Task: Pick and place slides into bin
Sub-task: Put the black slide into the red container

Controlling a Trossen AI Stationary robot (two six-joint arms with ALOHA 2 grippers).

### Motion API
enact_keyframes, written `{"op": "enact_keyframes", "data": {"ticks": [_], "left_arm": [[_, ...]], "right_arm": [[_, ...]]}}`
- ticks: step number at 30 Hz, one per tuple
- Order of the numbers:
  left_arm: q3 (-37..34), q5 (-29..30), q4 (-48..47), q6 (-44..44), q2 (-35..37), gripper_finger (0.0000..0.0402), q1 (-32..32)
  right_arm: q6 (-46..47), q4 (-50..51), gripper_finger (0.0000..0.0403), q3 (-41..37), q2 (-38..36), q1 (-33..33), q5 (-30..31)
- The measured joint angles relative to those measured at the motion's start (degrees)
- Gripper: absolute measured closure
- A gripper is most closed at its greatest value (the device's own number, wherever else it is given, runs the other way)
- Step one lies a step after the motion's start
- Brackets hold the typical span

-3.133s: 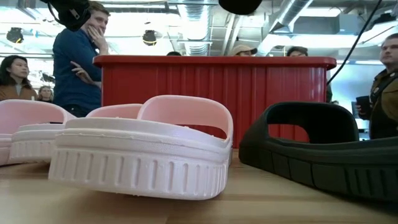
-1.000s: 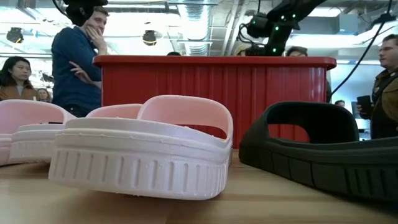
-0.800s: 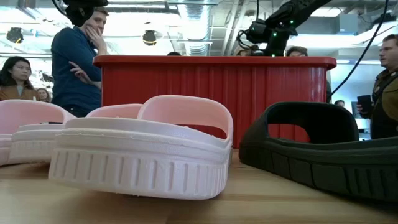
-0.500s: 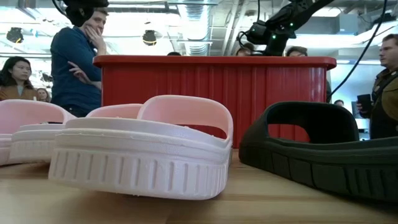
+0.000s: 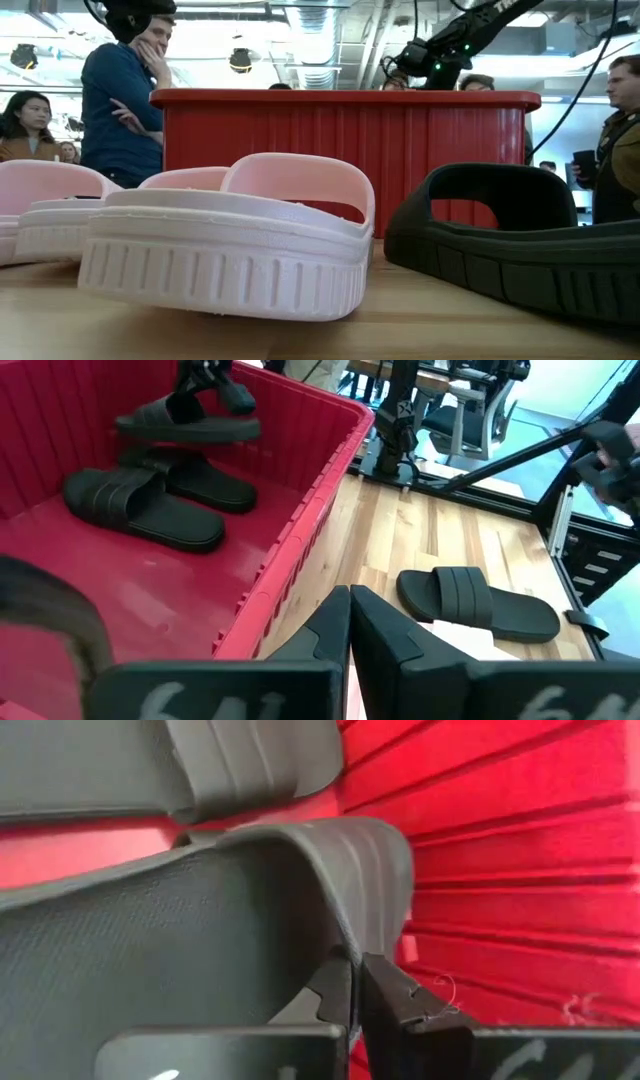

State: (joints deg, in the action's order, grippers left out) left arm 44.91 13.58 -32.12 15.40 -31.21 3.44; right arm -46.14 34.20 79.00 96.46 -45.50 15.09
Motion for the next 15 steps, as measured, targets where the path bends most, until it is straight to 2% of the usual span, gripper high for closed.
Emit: {"op": "enact_keyframes", "data": {"ticks": [8, 15], "left_arm": [[0.0, -0.1, -0.1, 1.5, -2.2, 0.0401, 0.0], [0.0, -0.7, -0.1, 1.7, -4.5, 0.0401, 0.0]], "right_arm": [[0.8, -0.8, 0.0403, 0.6, 4.5, 0.0, 0.8], [-0.2, -1.3, 0.0403, 1.4, 5.1, 0.0, 0.6]]}}
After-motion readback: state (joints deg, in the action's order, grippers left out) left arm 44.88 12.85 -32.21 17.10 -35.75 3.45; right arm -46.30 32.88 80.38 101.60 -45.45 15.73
